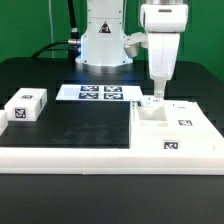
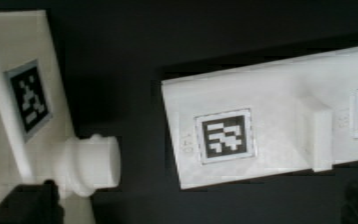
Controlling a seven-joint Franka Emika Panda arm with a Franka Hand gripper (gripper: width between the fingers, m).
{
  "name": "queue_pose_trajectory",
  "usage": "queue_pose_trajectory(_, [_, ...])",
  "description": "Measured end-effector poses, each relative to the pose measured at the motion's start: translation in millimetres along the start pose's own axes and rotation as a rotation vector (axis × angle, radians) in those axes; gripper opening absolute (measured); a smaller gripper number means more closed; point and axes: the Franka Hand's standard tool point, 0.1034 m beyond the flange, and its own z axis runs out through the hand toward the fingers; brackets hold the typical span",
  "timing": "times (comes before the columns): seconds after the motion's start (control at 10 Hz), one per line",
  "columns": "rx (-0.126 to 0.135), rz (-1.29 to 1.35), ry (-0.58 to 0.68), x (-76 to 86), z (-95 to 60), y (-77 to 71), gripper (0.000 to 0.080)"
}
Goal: Assemble cabinet
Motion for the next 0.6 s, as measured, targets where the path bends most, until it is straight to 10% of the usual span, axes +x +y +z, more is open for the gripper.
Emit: queue_pose_trajectory(0.6, [-0.002, -0.006, 0.018, -0.9, 17.4, -23.1, 0.0797])
